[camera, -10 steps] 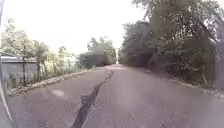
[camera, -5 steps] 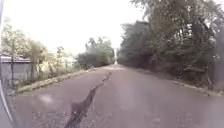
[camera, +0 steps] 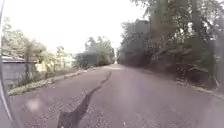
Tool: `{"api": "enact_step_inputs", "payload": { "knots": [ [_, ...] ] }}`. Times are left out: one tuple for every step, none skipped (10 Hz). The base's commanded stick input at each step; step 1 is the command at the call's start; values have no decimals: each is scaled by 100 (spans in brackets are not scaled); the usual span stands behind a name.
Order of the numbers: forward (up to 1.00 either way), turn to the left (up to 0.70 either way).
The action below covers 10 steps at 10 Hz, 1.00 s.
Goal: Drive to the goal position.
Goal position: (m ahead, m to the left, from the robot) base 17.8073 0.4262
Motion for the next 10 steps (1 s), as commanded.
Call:
{"api": "enact_step_inputs", "payload": {
  "knots": [
    [70, 0],
    [70, 0],
    [70, 0],
    [70, 0],
    [70, 0],
    [70, 0],
    [70, 0],
    [70, 0],
    [70, 0],
    [70, -1]
  ]
}}
